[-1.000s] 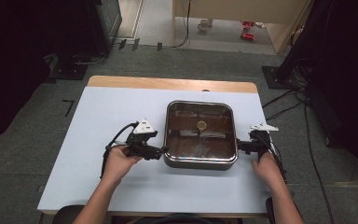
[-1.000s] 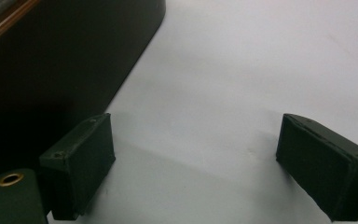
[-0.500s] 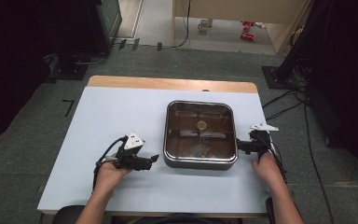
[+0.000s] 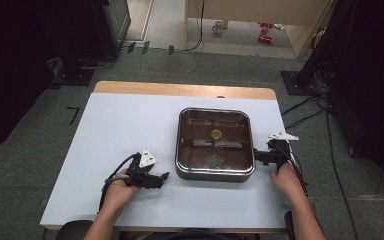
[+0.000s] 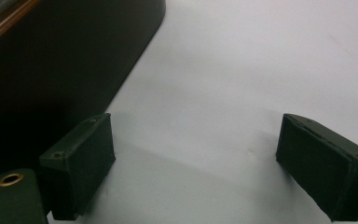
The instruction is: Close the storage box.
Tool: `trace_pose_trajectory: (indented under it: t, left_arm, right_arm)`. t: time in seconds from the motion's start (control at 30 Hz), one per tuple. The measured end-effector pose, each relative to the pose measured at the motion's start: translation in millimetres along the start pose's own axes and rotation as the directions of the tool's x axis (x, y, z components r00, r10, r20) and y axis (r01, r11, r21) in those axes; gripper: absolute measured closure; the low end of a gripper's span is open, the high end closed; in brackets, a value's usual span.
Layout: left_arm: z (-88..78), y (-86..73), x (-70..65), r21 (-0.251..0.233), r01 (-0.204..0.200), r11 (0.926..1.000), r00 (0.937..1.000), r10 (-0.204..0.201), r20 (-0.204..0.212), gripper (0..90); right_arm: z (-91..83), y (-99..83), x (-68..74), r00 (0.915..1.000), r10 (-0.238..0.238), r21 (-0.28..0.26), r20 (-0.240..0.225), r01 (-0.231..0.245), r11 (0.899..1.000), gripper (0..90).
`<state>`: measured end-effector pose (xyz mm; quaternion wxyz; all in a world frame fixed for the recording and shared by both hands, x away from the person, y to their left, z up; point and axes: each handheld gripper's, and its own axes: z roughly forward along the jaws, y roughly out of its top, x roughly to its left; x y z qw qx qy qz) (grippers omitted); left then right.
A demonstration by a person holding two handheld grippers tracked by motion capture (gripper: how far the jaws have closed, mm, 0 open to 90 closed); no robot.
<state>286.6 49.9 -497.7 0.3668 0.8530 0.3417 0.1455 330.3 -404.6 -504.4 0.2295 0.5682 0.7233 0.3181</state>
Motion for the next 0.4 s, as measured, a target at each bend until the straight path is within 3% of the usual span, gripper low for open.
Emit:
trace_pose_trajectory:
  t: [0.4]
  left_arm:
    - [0.4,-1.9,-0.4,-0.013,0.002,0.9999,1.0,-0.002,-0.003,18.2]
  right_arm:
    - [0.0,-0.1,-0.1,1.0,0.0,-0.001,-0.001,0.0,1.0,10.6]
